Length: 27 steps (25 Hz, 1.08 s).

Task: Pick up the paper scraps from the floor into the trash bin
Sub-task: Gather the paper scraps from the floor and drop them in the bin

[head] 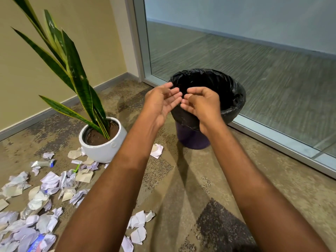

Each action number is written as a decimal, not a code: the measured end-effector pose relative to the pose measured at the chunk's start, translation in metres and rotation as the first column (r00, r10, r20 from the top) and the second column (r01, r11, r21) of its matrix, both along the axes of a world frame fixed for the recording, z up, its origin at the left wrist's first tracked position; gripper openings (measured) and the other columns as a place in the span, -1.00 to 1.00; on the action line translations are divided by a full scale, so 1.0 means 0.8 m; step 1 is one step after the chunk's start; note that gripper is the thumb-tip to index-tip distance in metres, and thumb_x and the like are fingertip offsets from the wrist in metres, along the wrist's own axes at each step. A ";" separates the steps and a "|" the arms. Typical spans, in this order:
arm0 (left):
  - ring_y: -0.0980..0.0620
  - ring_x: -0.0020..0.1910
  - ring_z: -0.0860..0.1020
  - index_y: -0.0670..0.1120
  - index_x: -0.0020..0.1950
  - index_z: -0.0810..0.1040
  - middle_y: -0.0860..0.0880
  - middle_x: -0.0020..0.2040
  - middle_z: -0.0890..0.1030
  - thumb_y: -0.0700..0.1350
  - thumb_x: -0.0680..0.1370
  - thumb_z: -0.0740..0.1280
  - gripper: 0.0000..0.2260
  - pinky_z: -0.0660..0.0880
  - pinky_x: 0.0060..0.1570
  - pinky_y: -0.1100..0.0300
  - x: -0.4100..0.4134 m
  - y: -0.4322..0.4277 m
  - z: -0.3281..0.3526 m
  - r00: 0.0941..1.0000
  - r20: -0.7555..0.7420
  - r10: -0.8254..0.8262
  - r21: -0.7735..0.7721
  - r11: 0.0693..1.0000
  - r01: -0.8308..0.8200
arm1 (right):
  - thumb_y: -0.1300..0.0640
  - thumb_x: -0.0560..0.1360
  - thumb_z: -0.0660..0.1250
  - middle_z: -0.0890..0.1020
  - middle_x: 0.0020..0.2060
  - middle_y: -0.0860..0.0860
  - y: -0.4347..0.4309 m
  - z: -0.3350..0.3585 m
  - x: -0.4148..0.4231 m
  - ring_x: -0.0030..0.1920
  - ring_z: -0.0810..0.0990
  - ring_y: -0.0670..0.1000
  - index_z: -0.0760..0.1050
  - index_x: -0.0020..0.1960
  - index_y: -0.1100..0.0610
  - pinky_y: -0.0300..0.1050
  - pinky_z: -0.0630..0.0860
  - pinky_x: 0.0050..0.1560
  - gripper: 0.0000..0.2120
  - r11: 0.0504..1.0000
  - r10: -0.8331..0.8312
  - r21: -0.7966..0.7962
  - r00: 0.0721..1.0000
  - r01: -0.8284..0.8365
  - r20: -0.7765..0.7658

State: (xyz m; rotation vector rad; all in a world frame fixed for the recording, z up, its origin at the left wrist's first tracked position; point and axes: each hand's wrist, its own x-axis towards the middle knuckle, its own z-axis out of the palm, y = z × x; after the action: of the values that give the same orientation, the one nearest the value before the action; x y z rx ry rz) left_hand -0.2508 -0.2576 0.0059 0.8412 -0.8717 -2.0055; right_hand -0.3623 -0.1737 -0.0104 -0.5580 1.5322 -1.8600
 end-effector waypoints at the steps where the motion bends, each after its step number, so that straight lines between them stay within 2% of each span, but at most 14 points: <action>1: -0.13 -0.03 0.73 -0.26 0.34 0.55 -0.25 0.06 0.69 -0.38 0.62 0.19 -0.68 0.71 0.05 0.08 0.009 -0.004 -0.007 0.999 0.024 0.025 0.001 1.000 -0.025 | 0.38 0.61 0.38 0.75 -0.06 0.19 -0.003 -0.005 0.011 -0.12 0.74 0.04 0.63 0.09 0.20 0.11 0.75 0.10 -0.86 0.999 0.047 0.002 0.999 -0.047 -0.007; 5: 0.06 -0.36 0.67 -0.24 0.30 0.58 -0.16 -0.09 0.67 -0.39 0.60 0.20 -0.68 0.64 -0.32 0.23 0.044 -0.020 -0.053 0.973 0.204 0.111 -0.020 0.994 -0.109 | 0.38 0.62 0.38 0.76 -0.10 0.18 -0.018 -0.047 0.062 -0.16 0.73 0.02 0.65 0.07 0.21 0.05 0.76 0.01 -0.87 0.977 0.201 0.088 0.976 -0.194 -0.083; 7: 0.10 -0.43 0.62 -0.24 0.30 0.57 -0.16 -0.09 0.64 -0.40 0.61 0.19 -0.68 0.58 -0.38 0.25 0.058 -0.029 -0.082 0.943 0.308 0.123 -0.013 0.992 -0.125 | 0.38 0.61 0.38 0.76 -0.10 0.17 -0.027 -0.079 0.082 -0.20 0.73 0.01 0.66 0.05 0.18 0.05 0.76 -0.03 -0.85 0.958 0.256 0.159 0.961 -0.238 -0.108; 10: 0.03 -0.30 0.65 -0.16 0.22 0.60 -0.18 0.00 0.69 -0.39 0.63 0.19 -0.72 0.65 -0.25 0.17 0.081 -0.043 -0.139 0.878 0.455 0.148 -0.016 0.987 -0.158 | 0.33 0.57 0.42 0.75 -0.09 0.06 -0.044 -0.133 0.095 -0.14 0.75 0.00 0.67 0.04 0.10 0.08 0.78 -0.03 -0.84 0.912 0.306 0.335 0.935 -0.235 -0.178; 13: -0.03 -0.16 0.67 0.05 0.07 0.64 -0.11 0.07 0.74 -0.30 0.55 0.24 -0.70 0.70 -0.02 -0.02 0.102 -0.052 -0.200 0.729 0.656 0.196 -0.181 0.978 -0.101 | 0.29 0.51 0.46 0.67 -0.06 -0.04 -0.056 -0.186 0.099 0.02 0.74 0.09 0.64 0.10 0.07 0.12 0.74 0.05 -0.78 0.826 0.404 0.521 0.869 -0.213 -0.285; 14: -0.05 -0.08 0.68 0.08 0.07 0.66 -0.07 0.07 0.73 -0.29 0.52 0.26 -0.68 0.68 0.08 -0.08 0.106 -0.053 -0.217 0.673 0.712 0.200 -0.231 0.972 -0.045 | 0.25 0.48 0.50 0.66 -0.03 -0.04 -0.058 -0.200 0.101 0.05 0.72 0.12 0.63 0.13 0.05 0.12 0.71 0.07 -0.74 0.794 0.456 0.569 0.828 -0.214 -0.326; 16: -0.07 0.15 0.66 0.02 0.26 0.65 -0.04 0.18 0.70 -0.27 0.54 0.35 -0.65 0.60 0.22 0.01 0.112 -0.050 -0.241 0.563 0.808 0.174 -0.276 0.956 0.100 | 0.13 0.40 0.59 0.64 0.12 0.03 -0.062 -0.230 0.102 0.11 0.67 0.13 0.60 0.23 -0.04 0.08 0.66 0.10 -0.57 0.728 0.550 0.659 0.736 -0.191 -0.394; 17: -0.08 0.22 0.63 -0.05 0.37 0.61 -0.07 0.23 0.67 -0.25 0.54 0.42 -0.60 0.56 0.21 0.07 0.113 -0.050 -0.254 0.497 0.851 0.169 -0.294 0.938 0.184 | 0.09 0.36 0.63 0.61 0.20 0.07 -0.064 -0.242 0.102 0.17 0.63 0.15 0.58 0.31 -0.09 0.07 0.65 0.15 -0.45 0.699 0.584 0.692 0.702 -0.180 -0.407; 19: -0.18 0.28 0.61 -0.11 0.47 0.55 -0.17 0.30 0.63 -0.22 0.48 0.47 -0.47 0.54 0.22 0.04 0.116 -0.052 -0.278 0.360 0.918 0.168 -0.289 0.904 0.315 | 0.06 0.32 0.68 0.54 0.30 0.14 -0.069 -0.266 0.099 0.28 0.57 0.22 0.50 0.47 -0.15 0.09 0.61 0.26 -0.23 0.650 0.634 0.739 0.662 -0.177 -0.399; 20: -0.23 0.27 0.60 -0.10 0.45 0.57 -0.22 0.29 0.63 -0.21 0.45 0.46 -0.47 0.55 0.23 0.00 0.116 -0.056 -0.293 0.310 0.937 0.160 -0.267 0.900 0.344 | 0.05 0.30 0.69 0.53 0.31 0.16 -0.072 -0.277 0.099 0.30 0.56 0.24 0.46 0.51 -0.14 0.09 0.59 0.29 -0.16 0.637 0.647 0.750 0.653 -0.178 -0.394; 22: -0.25 0.14 0.64 -0.09 0.24 0.67 -0.23 0.12 0.68 -0.13 0.36 0.44 -0.56 0.60 0.10 -0.03 0.119 -0.058 -0.309 0.244 0.958 0.151 -0.240 0.889 0.389 | 0.01 0.28 0.71 0.53 0.30 0.18 -0.078 -0.291 0.097 0.29 0.56 0.24 0.45 0.52 -0.10 0.07 0.59 0.28 -0.13 0.637 0.649 0.753 0.640 -0.162 -0.411; 24: -0.21 -0.05 0.68 -0.07 -0.01 0.72 -0.15 -0.11 0.71 -0.06 0.23 0.37 -0.63 0.60 -0.11 -0.01 0.119 -0.061 -0.321 0.242 0.958 0.153 -0.247 0.869 0.428 | 0.04 0.31 0.71 0.51 0.29 0.18 -0.082 -0.298 0.098 0.28 0.54 0.22 0.47 0.52 -0.08 0.05 0.58 0.28 -0.16 0.640 0.648 0.753 0.634 -0.152 -0.422; 25: -0.18 -0.11 0.68 -0.09 -0.06 0.73 -0.11 -0.18 0.71 -0.07 0.20 0.36 -0.64 0.59 -0.18 0.02 0.118 -0.059 -0.321 0.281 0.947 0.155 -0.268 0.863 0.429 | 0.06 0.33 0.70 0.50 0.29 0.17 -0.083 -0.301 0.099 0.27 0.55 0.21 0.48 0.51 -0.08 0.04 0.58 0.28 -0.20 0.648 0.645 0.748 0.630 -0.148 -0.434; 27: -0.09 -0.15 0.69 -0.07 -0.03 0.75 -0.04 -0.18 0.74 -0.13 0.26 0.40 -0.69 0.58 -0.18 0.07 0.117 -0.052 -0.310 0.364 0.921 0.141 -0.295 0.863 0.411 | 0.08 0.38 0.62 0.52 0.24 0.13 -0.087 -0.304 0.101 0.24 0.58 0.20 0.53 0.44 -0.11 -0.01 0.60 0.19 -0.34 0.669 0.631 0.730 0.622 -0.136 -0.463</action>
State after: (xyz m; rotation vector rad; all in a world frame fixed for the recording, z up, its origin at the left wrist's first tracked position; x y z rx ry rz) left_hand -0.1573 -0.2989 -0.2421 1.6696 -2.0640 -1.1206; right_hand -0.2818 -0.2430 -0.2540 -1.2376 2.1301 -0.6488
